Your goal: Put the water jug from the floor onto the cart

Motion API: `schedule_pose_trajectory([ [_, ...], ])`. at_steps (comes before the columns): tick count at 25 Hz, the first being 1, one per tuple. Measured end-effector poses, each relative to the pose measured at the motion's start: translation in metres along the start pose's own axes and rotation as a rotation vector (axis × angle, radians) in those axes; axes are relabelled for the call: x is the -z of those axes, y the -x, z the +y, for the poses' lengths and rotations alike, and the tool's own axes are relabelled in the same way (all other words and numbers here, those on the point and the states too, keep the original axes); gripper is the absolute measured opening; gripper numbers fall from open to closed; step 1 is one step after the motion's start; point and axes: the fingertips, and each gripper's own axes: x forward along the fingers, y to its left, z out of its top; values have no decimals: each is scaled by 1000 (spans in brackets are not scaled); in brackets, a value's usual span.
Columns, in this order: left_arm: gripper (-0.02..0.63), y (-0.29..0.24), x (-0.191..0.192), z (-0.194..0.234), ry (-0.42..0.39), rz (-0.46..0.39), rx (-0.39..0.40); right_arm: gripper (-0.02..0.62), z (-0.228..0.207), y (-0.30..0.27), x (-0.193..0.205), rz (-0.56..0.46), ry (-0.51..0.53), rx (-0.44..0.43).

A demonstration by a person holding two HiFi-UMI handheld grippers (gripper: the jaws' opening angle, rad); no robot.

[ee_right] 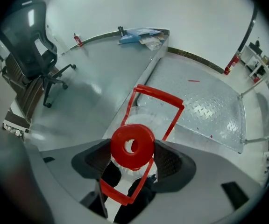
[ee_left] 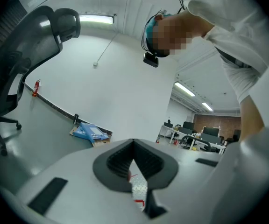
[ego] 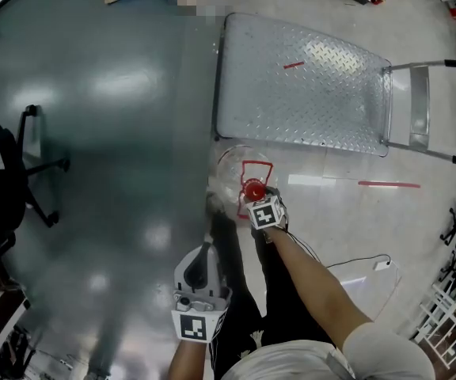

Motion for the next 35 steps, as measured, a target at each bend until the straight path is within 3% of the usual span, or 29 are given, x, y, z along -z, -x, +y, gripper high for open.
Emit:
schedule_pose_trajectory([
  [6, 3, -9, -28, -10, -27, -16, 27, 281, 8, 29, 6, 43, 96, -5],
  [13, 3, -24, -93, -44, -40, -89, -10, 279, 3, 122, -15, 28, 153, -51],
  [17, 4, -39, -122, -61, -18, -131, -39, 278, -14, 173, -62, -41, 145, -70],
  [23, 3, -55, -162, -91, -61, -174, -64, 278, -43, 223, -112, -105, 154, -82],
  [30, 3, -129, -186, -61, -84, -192, 4, 278, -79, 227, -200, -148, 147, -51],
  [35, 3, -203, -217, -37, -89, -184, 113, 278, -105, 229, -266, -156, 110, 0],
])
